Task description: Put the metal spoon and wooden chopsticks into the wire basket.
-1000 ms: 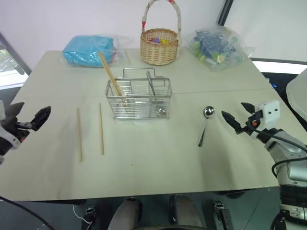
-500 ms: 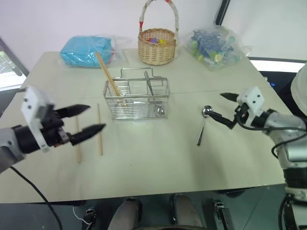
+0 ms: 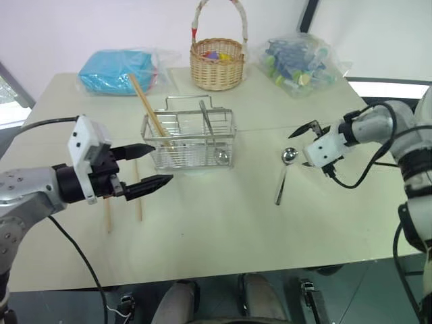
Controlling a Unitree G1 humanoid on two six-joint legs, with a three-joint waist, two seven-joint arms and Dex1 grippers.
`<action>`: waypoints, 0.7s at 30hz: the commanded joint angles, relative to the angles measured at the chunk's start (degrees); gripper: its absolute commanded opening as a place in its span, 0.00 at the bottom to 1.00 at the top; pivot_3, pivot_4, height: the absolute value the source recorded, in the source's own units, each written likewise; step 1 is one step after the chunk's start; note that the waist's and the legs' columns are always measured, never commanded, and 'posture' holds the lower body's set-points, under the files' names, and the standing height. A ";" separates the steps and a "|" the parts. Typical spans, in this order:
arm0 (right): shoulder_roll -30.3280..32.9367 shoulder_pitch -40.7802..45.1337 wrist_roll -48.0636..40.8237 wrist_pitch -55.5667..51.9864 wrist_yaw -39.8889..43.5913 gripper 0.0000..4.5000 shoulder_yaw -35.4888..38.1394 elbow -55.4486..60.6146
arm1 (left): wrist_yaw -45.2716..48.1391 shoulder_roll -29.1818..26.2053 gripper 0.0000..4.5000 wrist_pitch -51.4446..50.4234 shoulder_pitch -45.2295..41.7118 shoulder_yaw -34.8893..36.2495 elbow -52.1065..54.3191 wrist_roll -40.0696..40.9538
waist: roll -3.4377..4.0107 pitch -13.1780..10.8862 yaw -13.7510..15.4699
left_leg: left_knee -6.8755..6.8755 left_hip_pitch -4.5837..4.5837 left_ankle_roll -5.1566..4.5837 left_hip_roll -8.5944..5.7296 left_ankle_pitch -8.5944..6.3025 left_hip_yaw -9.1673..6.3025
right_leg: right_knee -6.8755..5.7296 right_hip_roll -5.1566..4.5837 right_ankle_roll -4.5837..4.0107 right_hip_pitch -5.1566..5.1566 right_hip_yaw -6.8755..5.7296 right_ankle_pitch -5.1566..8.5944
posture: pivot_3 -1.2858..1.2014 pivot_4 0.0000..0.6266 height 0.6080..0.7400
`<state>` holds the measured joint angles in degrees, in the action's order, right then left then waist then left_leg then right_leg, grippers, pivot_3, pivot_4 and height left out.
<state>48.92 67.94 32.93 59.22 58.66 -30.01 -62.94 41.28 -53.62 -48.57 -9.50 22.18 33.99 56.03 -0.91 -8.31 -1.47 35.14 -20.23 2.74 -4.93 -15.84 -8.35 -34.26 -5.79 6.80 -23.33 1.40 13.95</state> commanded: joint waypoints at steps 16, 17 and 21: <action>-8.43 9.29 26.63 8.74 -28.68 1.00 -19.55 -9.27 | -9.03 0.18 0.96 -0.43 -2.04 3.50 3.76 7.35 | -0.26 0.16 -1.07 | 0.04 0.11 0.05 -0.01 0.03 0.00 | -0.17 0.11 -0.01 0.02 0.13 0.00 | 0.52 0.24 1.00; -8.95 9.48 27.15 8.85 -29.41 1.00 -20.02 -9.37 | -9.19 0.11 0.96 -0.37 -2.18 3.45 3.61 7.41 | -0.32 0.20 -1.08 | 0.04 0.14 0.05 -0.01 0.03 0.00 | -0.18 0.12 -0.01 0.04 0.14 0.00 | 0.52 0.24 1.00; -10.48 9.23 27.97 10.03 -30.55 0.82 -21.11 -9.95 | -9.88 0.00 1.00 -0.10 -3.04 3.24 3.01 7.51 | -0.42 0.26 -1.18 | 0.04 0.27 0.06 0.01 0.02 0.01 | -0.22 0.18 -0.02 0.13 0.16 0.00 | 0.52 0.24 1.00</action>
<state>39.82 77.19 60.71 68.28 29.72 -50.50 -72.57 31.90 -52.92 -49.47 -11.57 23.76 36.67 62.99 -1.33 -8.05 -2.65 35.18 -19.94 2.82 -4.89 -15.83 -8.33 -34.49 -5.59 6.78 -23.19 1.57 13.95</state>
